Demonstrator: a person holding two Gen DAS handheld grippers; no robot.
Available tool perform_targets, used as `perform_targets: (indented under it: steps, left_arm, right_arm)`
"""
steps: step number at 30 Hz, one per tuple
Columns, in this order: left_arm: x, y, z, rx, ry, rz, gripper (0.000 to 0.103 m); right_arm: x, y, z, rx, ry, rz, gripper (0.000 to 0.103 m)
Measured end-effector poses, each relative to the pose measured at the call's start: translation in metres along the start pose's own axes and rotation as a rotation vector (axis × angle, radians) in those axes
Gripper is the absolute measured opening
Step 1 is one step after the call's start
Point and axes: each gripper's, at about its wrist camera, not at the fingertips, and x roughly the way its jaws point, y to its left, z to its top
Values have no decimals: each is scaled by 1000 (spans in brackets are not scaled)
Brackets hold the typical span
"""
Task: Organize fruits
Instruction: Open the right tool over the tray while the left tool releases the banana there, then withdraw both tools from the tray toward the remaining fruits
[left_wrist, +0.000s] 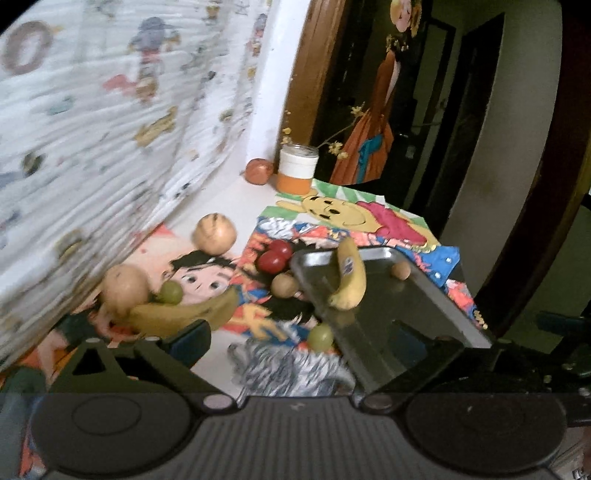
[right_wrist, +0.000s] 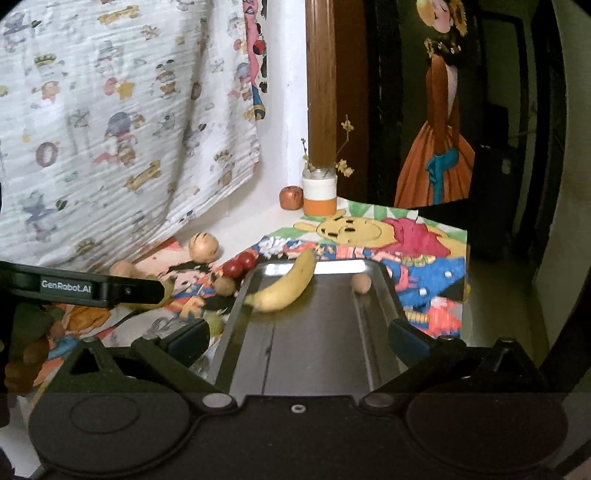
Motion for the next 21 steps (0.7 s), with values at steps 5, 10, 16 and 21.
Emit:
perform_targets:
  steps: [5,10,16,21]
  left_arm:
    - [-22,10,-18,-1,2,20,103]
    - [-37,20,-36,-7,10,55,103]
    - [-50,29,-56,9,28,114,103]
    - [-59,33,-63,35,36,145,103]
  right_arm:
    - [-23,12,-15,38,-10,-24,102]
    - [-38,20,-30,91,-11,-52,103]
    - [-46,28,-44,134,10,-71,103]
    - [-43,33,-57,173,72,-64,103]
